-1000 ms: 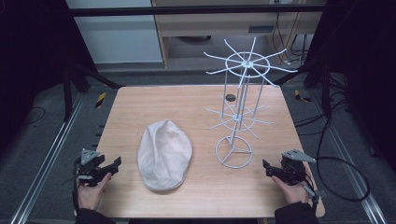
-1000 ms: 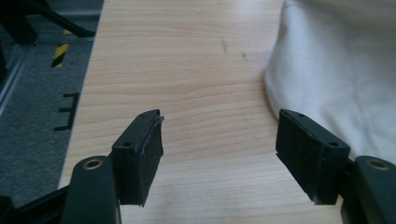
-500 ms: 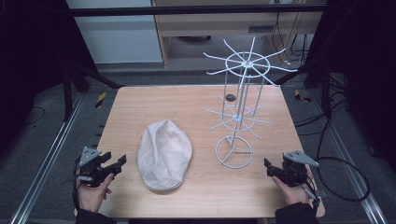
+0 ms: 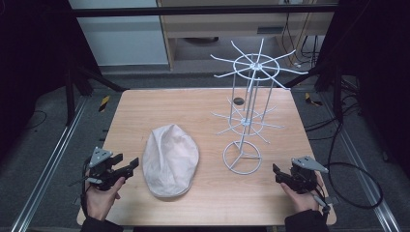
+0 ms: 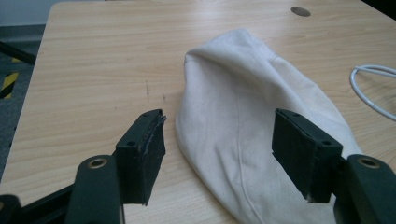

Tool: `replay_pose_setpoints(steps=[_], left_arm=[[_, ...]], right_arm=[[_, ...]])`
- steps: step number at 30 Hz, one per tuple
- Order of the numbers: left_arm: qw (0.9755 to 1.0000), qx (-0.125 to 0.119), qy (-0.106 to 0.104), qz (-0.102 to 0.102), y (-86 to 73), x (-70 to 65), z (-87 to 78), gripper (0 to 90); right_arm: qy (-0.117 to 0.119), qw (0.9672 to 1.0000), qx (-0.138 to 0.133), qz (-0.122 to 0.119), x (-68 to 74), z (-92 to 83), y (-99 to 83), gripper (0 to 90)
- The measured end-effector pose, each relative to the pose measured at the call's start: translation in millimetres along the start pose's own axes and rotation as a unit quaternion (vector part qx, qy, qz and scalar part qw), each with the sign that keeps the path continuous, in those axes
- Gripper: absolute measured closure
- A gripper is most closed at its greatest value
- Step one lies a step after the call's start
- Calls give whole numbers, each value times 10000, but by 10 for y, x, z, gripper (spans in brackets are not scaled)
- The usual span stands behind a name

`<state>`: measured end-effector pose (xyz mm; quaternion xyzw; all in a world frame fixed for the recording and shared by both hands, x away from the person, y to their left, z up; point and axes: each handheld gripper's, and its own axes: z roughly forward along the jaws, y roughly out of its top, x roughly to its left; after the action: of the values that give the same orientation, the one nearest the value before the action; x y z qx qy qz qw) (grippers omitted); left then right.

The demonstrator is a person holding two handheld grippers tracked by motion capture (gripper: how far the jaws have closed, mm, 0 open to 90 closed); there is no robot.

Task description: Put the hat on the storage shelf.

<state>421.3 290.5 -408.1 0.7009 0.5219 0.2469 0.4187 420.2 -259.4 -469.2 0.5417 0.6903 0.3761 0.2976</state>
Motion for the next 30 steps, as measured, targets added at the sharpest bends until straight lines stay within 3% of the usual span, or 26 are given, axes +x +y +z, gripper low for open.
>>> replay_pose_setpoints(steps=[7, 21, 30], left_arm=[[9999, -64, -87, 57, 217, -122, 42, 349], [9993, 139, -97, 342, 390, -381, 278, 351], [9989, 313, -90, 342, 440, -480, 455, 354]], right_arm=[[-33, 10000, 3, 53, -16, -35, 4, 314], [-5, 9999, 82, 112, -27, -45, 9, 346], [14, 9998, 140, 152, -39, -43, 0, 361]])
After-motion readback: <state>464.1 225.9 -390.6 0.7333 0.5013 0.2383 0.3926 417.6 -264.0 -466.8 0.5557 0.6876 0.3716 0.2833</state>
